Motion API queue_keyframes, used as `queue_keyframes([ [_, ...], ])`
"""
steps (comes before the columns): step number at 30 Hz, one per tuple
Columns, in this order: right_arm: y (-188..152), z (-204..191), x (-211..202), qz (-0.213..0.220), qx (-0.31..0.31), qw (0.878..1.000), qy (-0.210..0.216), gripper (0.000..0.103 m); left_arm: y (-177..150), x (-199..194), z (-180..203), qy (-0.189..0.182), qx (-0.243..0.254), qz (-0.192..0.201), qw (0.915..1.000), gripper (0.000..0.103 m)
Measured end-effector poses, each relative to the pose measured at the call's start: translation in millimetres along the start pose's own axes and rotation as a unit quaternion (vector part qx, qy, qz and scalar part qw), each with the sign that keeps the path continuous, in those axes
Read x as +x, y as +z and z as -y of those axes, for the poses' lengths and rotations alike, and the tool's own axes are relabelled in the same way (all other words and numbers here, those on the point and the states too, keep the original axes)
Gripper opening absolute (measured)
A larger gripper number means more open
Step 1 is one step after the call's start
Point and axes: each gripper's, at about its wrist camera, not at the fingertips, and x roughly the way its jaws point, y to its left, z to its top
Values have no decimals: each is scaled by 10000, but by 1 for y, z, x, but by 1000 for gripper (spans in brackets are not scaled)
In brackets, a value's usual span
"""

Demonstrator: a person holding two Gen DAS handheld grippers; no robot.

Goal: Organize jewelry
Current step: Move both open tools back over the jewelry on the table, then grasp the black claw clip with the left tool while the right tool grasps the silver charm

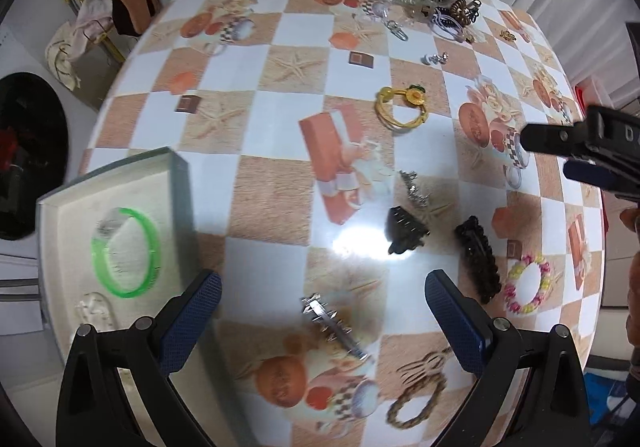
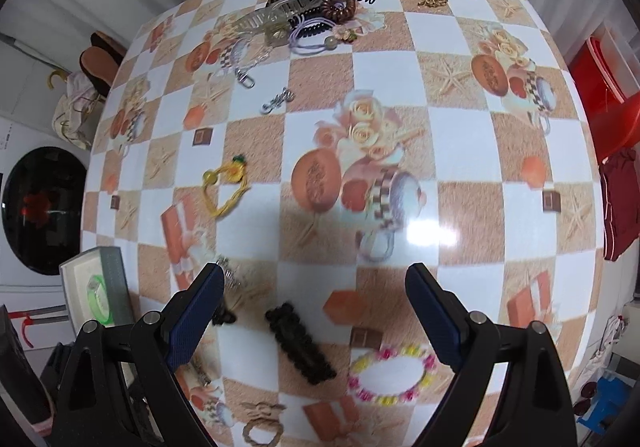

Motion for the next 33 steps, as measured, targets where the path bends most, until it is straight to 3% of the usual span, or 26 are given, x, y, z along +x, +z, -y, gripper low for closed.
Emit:
queue_keyframes([
  [6, 28, -4, 14, 105, -213, 9997, -28, 91, 6, 17, 14, -104, -17, -81, 9999, 103],
  [11, 49, -17, 33, 116, -475, 9988, -16, 79, 9, 29, 19, -158, -76, -115, 9998, 103],
  [13, 57, -22, 41, 125, -547, 9984, 0, 79, 10, 34, 21, -167, -90, -132, 9997, 94],
  [17, 70, -32, 59, 137, -750, 9971, -87, 79, 13, 43, 26, -165, -113, -169, 9997, 93],
  [20, 78, -36, 69, 195, -790, 9966, -153, 79, 13, 47, 29, -173, -105, -164, 9997, 83],
  [22, 84, -38, 75, 245, -813, 9962, -214, 79, 13, 52, 30, -166, -134, -193, 9996, 83],
  [24, 89, -41, 80, 297, -867, 9954, -284, 78, 13, 55, 31, -164, -158, -189, 9996, 73],
  [29, 98, -56, 84, 513, -1229, 9899, -492, 66, 13, 58, 36, -149, -178, -144, 9996, 71],
  [33, 101, -62, 86, 639, -1337, 9855, -827, 48, 15, 59, 39, -107, -209, -104, 9997, 57],
])
